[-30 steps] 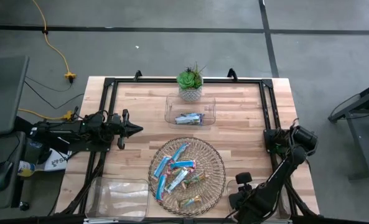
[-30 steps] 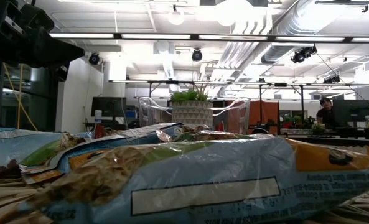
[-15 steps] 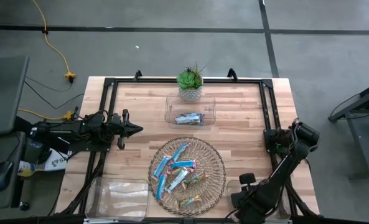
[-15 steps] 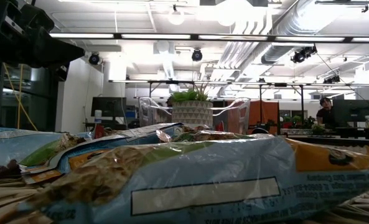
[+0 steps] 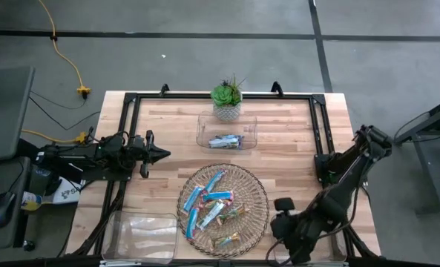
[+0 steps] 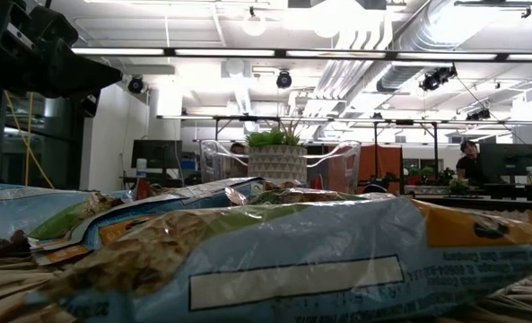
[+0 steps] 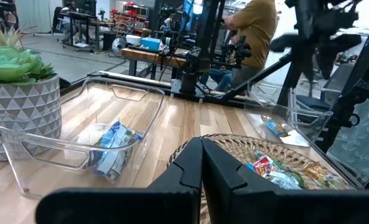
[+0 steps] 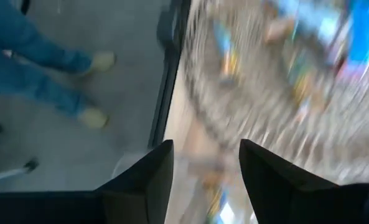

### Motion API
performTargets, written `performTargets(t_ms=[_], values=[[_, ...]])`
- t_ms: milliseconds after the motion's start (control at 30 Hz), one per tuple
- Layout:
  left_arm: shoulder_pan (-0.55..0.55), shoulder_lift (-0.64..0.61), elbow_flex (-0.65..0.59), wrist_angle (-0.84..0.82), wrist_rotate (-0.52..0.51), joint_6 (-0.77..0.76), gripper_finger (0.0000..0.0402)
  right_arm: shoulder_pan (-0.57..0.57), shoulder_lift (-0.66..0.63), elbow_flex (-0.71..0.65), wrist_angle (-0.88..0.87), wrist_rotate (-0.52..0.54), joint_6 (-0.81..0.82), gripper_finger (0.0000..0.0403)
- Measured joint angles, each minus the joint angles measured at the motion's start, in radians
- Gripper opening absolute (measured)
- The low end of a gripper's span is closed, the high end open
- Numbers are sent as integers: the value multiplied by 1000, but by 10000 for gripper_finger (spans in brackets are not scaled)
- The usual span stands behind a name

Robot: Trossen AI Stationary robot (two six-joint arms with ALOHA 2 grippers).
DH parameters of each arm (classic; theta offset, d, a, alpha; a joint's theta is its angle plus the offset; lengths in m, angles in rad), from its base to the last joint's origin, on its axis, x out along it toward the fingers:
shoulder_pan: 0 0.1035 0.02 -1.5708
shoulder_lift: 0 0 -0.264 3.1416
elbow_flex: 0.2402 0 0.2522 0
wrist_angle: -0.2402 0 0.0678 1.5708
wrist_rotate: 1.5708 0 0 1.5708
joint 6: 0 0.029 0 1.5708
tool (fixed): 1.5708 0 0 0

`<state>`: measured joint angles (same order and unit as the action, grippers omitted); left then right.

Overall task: Pick and place Granola Bars by type
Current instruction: Put the yellow granola bar into the bottom right transparent bin

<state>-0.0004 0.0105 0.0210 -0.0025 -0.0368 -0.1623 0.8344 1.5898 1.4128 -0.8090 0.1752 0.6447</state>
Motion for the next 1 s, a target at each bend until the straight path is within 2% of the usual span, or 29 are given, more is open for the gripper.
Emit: performTargets(t_ms=[167,367,700,1000], values=[[0,0,0,0,0,0,1,-42,10,-2,83,67,-253,177],[0,0,0,0,0,0,1,-147,76,-4,87,97,-390,188],[0,0,0,0,0,0,1,-293,249,-4,205,-67,-555,209],[0,0,0,0,0,0,1,-340,355,-4,194,-73,-598,245]])
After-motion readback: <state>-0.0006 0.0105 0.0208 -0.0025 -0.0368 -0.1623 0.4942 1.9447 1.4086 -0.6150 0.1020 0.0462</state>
